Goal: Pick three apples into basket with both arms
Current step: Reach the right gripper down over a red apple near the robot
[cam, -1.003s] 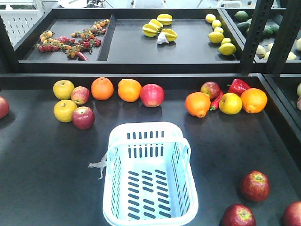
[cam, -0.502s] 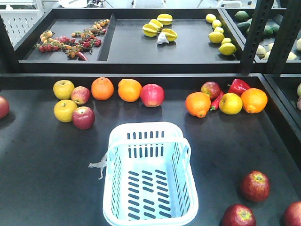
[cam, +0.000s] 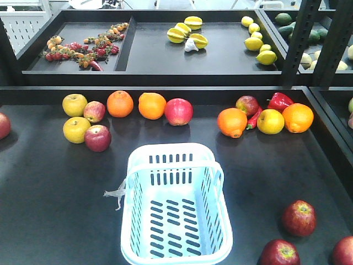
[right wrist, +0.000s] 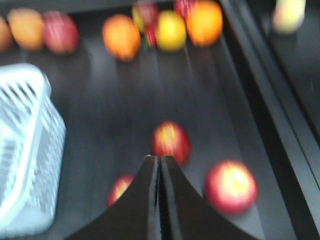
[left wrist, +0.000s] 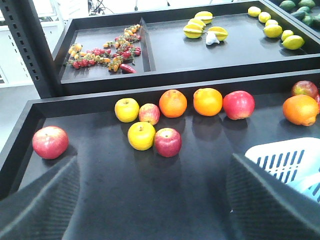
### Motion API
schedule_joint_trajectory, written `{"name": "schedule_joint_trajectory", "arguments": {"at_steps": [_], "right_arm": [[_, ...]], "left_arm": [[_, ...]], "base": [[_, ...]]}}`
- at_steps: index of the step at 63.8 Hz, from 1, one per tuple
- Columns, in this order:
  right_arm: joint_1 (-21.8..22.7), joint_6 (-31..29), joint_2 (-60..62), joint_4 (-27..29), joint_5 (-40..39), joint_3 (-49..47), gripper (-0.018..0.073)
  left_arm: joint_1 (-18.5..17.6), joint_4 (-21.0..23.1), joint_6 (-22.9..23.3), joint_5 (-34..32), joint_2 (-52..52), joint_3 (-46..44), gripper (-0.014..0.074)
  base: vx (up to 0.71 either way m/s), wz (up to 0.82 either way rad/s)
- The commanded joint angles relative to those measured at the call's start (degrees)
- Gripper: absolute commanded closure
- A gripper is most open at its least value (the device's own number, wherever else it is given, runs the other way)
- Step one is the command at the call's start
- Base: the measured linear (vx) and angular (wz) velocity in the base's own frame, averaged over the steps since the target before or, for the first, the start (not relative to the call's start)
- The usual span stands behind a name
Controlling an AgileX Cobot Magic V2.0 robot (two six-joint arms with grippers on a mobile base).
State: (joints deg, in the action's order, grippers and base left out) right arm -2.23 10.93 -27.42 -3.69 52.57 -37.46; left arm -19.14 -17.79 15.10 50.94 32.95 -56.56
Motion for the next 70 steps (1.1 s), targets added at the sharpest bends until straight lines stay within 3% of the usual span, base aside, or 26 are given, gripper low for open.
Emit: {"name": "schedule_joint_trajectory", "arguments": {"at_steps": [1, 15, 32, 44, 59, 70], "right_arm": [[0.4, -1.1, -7.0, -0.6, 5.8, -6.3, 0.0568], [0.4, -3.4, -16.7, -0.8, 9.8, -9.4, 0.0568], [0.4, -13.5, -19.9, -0.2, 9.9, -9.3, 0.0524], [0.4, -14.8, -19.9, -0.2, 10.0, -9.3, 0.0356], [0.4, -17.5, -19.9, -0.2, 10.3, -9.3, 0.0052], [0.4, -20.4, -20.4, 1.6, 9.5, -8.9, -0.0049]], "left_arm": [[0.0, -0.7, 0.6, -3.5, 0.3, -1.6, 0.0027], [0.0, -0.7, 0.6, -3.5, 0.3, -1.6, 0.0027], [0.0, -0.7, 0.6, -3.5, 0.3, -1.6, 0.0027], [0.0, -0.7, 0.6, -3.5, 0.3, -1.6, 0.0027], [0.0, -0.7, 0.6, -3.5, 0.3, -1.6, 0.0027], [0.0, -0.7, 0.6, -3.5, 0.3, -1.6, 0.0027]], "base": [[0.00, 0.00], [0.00, 0.00], [0.00, 0.00], [0.00, 0.00], [0.00, 0.00], [0.00, 0.00]]}}
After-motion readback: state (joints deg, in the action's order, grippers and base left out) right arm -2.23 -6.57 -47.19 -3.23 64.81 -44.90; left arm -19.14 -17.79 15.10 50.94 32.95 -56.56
